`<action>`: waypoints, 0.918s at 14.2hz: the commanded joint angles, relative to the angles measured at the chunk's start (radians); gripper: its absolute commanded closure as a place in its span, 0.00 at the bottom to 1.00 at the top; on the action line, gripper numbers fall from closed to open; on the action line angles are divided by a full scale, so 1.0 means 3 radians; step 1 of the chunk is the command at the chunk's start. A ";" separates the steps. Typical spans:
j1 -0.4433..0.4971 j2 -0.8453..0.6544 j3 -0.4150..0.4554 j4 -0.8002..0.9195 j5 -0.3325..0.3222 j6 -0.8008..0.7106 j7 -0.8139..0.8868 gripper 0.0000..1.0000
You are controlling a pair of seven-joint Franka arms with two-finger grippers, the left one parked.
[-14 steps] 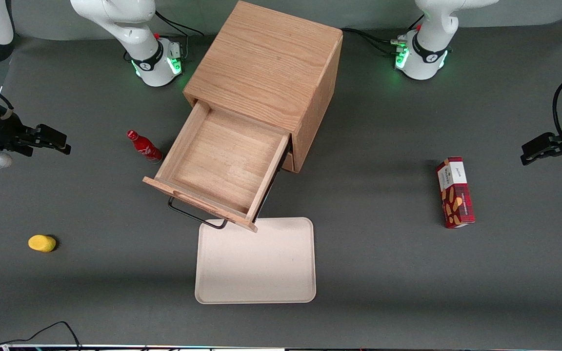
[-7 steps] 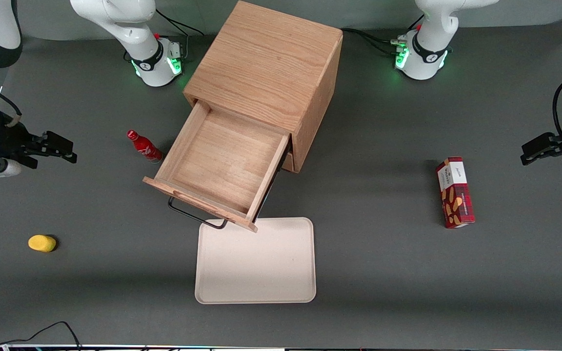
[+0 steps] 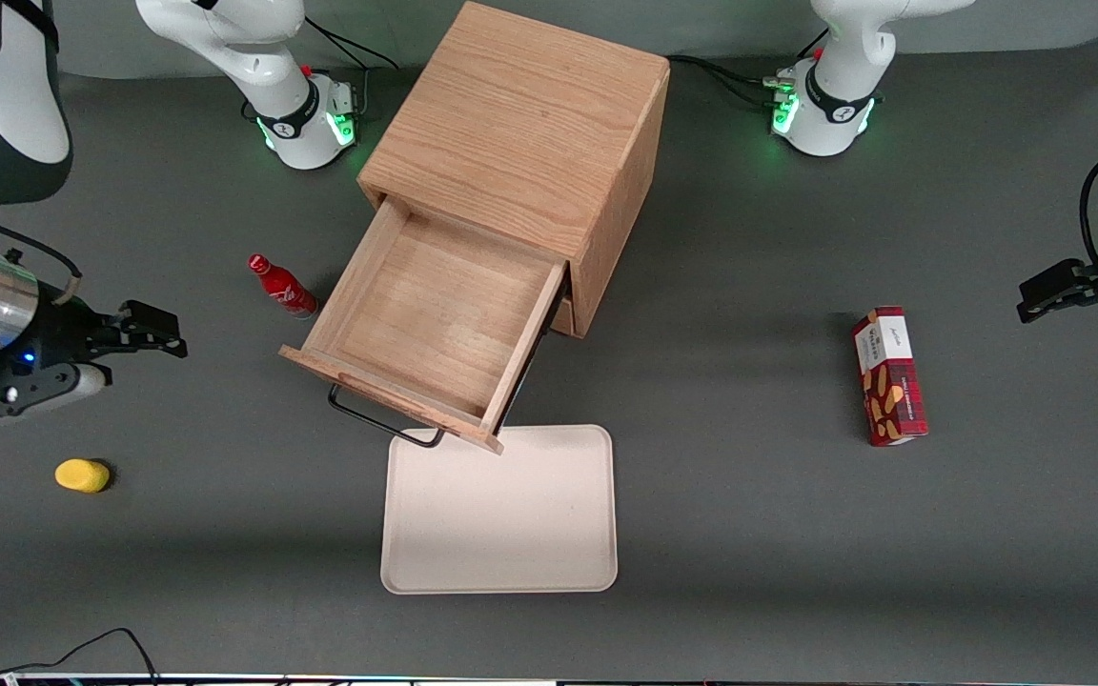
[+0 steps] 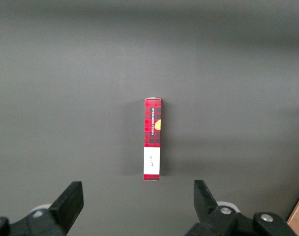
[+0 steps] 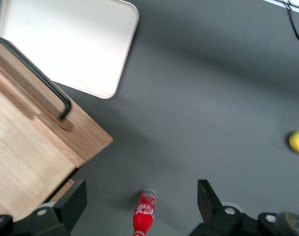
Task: Close top drawer
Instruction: 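Move the right gripper down toward the open drawer's front panel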
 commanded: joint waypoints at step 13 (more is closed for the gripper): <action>0.0323 0.1482 0.0103 0.1324 0.0600 -0.0109 -0.1486 0.00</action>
